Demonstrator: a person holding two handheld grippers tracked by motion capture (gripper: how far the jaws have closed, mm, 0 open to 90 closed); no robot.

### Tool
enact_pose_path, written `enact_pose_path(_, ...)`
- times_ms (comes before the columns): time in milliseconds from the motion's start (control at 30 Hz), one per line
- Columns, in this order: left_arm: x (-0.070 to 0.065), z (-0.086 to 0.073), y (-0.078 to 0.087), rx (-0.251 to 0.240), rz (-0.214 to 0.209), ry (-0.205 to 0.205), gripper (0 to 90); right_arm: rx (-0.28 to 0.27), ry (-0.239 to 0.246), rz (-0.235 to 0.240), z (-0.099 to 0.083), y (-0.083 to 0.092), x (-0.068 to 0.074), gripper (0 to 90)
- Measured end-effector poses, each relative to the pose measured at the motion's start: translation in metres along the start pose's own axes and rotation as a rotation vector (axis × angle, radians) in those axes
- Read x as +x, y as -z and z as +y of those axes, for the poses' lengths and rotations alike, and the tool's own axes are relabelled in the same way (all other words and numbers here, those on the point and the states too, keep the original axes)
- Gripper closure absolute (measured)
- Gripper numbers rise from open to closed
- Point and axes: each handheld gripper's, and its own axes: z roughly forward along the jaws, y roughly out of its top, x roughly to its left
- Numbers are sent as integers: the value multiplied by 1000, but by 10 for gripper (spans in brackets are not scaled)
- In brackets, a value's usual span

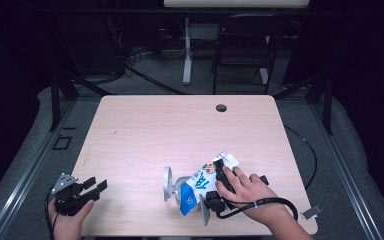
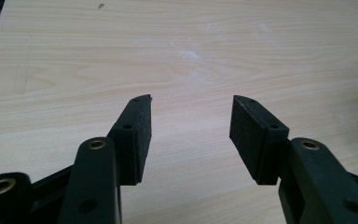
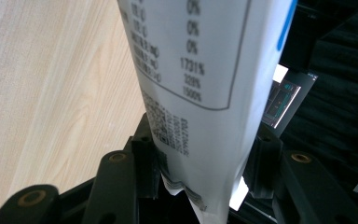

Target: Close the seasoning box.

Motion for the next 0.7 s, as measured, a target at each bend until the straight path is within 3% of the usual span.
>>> enact_pose_path(700, 0, 0, 0, -1, 0, 2, 491, 0, 5, -7, 0, 0, 0, 576)
